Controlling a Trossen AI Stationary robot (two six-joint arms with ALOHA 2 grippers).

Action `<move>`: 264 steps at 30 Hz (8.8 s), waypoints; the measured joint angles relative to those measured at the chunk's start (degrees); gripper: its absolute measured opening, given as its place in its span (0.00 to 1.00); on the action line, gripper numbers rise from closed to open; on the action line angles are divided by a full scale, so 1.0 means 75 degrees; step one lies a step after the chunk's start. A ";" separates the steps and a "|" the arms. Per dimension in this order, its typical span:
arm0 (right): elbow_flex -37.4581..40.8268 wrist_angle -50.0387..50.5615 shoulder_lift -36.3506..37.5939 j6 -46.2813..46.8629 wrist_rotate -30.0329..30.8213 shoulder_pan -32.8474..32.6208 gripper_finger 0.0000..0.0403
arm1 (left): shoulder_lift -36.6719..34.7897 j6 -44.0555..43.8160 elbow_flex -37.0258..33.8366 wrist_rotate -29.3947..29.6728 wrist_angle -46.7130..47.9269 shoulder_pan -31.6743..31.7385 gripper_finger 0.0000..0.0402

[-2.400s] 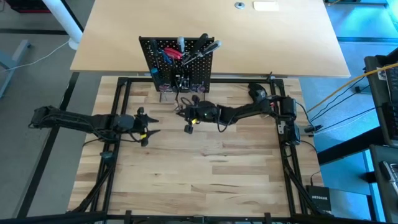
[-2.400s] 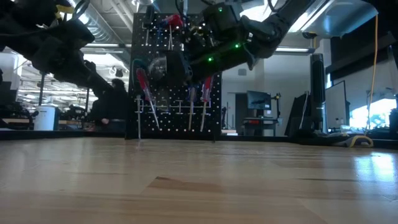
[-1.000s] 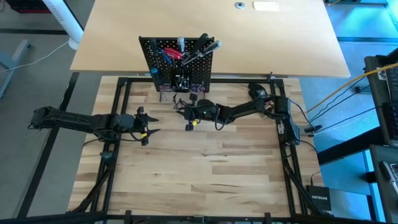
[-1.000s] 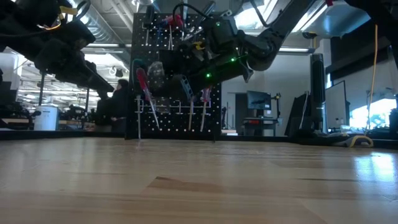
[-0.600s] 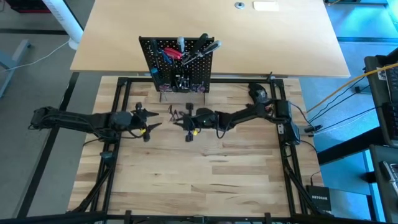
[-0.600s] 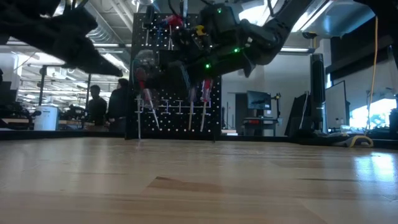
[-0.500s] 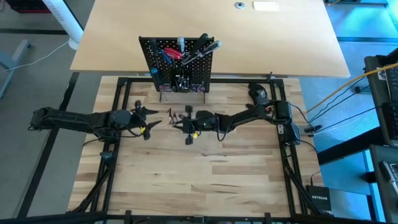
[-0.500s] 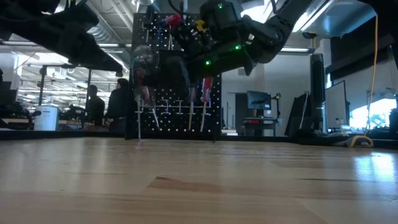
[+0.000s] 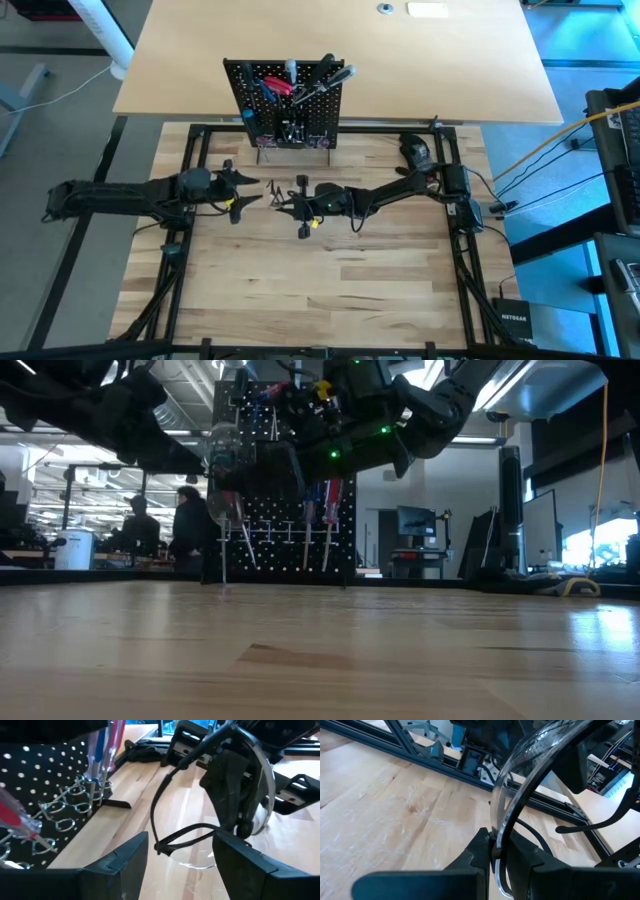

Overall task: Hang tools onto peg board
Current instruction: Hang the black protective eyewear on the peg board

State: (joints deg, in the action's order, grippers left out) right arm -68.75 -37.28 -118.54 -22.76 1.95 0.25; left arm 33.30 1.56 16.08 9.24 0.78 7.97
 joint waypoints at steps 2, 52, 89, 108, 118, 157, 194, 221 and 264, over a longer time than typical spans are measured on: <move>0.0000 -0.0020 0.0000 -0.0001 -0.0002 0.0001 0.10 | 0.0008 0.0023 0.0005 -0.0195 0.0006 0.0139 0.52; 0.0000 -0.0193 0.0111 0.0250 -0.0605 -0.0038 0.10 | 0.2002 0.0956 -0.0003 -0.0788 -0.2713 0.1247 0.52; 0.0003 -0.0788 -0.0475 -0.1305 0.1610 0.0532 0.10 | -0.0891 0.0049 -0.0731 -0.0400 0.0163 0.1221 0.52; 0.0002 -0.0317 -0.0562 -0.1196 0.1532 0.1226 0.10 | -0.0890 0.0020 -0.0731 -0.0403 0.0171 0.1221 0.52; 0.0003 -0.0440 -0.0746 -0.1021 0.1799 0.1326 0.10 | -0.0887 -0.0012 -0.0731 -0.0403 0.0177 0.1221 0.52; -0.0382 0.0866 -0.0717 0.0243 0.1393 0.1595 0.10 | -0.0890 -0.0146 -0.0731 -0.0415 0.0210 0.1221 0.52; -0.0784 0.1721 -0.0944 0.1751 0.0727 0.1976 0.10 | -0.0887 -0.0289 -0.0731 -0.0410 0.0146 0.1026 0.52; -0.0778 0.1123 -0.0944 0.2999 0.1247 0.1958 0.41 | -0.0887 -0.0295 -0.0731 -0.0409 0.0097 0.1027 0.52; -0.0787 0.1925 -0.0482 0.2033 0.0948 0.1927 0.17 | -0.0884 -0.0155 -0.0731 -0.0433 0.0152 0.1020 0.52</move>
State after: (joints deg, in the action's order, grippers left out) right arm -74.65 -22.84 -122.15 -7.51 9.06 14.71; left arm 26.67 0.40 10.59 6.00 1.91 15.62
